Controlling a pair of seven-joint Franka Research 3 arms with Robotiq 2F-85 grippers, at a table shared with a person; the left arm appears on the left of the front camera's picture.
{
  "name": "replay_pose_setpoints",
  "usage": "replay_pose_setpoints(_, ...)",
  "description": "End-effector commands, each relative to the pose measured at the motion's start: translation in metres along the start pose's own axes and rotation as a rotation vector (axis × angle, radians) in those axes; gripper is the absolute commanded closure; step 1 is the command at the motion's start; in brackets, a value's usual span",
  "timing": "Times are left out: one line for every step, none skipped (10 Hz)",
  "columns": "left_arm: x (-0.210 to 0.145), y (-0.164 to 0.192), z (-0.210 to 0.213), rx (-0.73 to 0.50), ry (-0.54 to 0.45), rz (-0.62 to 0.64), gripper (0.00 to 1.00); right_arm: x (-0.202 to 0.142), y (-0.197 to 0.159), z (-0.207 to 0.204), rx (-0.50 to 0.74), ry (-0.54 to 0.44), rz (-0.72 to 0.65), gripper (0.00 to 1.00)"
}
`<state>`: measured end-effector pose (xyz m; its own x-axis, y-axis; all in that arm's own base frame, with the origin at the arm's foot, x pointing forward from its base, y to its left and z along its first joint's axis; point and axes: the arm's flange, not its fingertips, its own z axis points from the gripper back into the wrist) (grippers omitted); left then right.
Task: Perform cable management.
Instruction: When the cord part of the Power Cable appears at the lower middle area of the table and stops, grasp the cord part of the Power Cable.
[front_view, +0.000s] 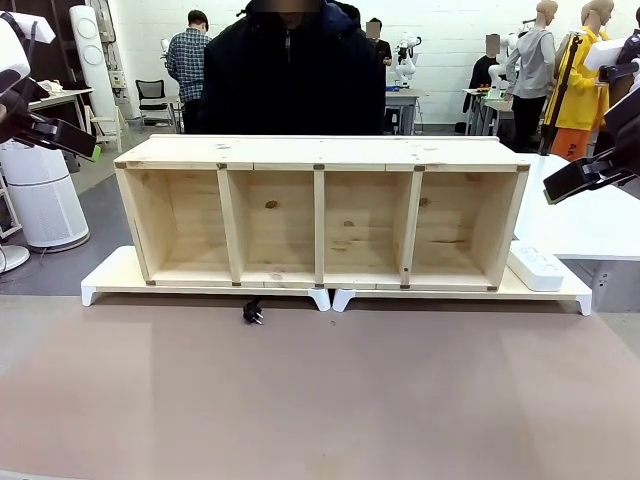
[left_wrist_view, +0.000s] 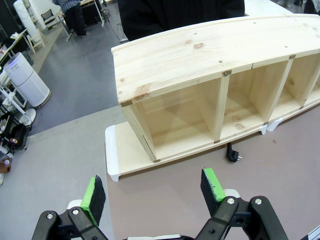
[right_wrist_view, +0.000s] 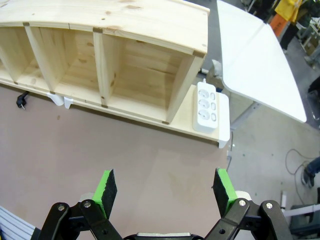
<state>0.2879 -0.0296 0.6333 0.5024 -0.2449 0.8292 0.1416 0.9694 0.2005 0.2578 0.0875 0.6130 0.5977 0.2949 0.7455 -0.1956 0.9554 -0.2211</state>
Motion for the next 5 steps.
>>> replay_pose_setpoints(0.0012, 0.0005, -0.0020, 0.002, -0.009, 0.001, 0.00, 0.0008, -0.0004, -0.0026, -0.002, -0.001, -0.001, 0.00)
replay_pose_setpoints(0.0012, 0.0005, -0.0020, 0.002, -0.009, 0.001, 0.00, 0.0008, -0.0004, -0.0026, -0.002, -0.001, -0.001, 0.00)
replay_pose_setpoints(0.0012, 0.0005, -0.0020, 0.002, -0.009, 0.001, 0.00, 0.0008, -0.0004, -0.0026, -0.002, -0.001, -0.001, 0.00)
replay_pose_setpoints(0.0012, 0.0005, -0.0020, 0.002, -0.009, 0.001, 0.00, 0.0008, -0.0004, -0.0026, -0.002, -0.001, -0.001, 0.00)
replay_pose_setpoints(0.0012, 0.0005, -0.0020, 0.002, -0.009, 0.001, 0.00, 0.0008, -0.0004, -0.0026, -0.002, -0.001, -0.001, 0.00)
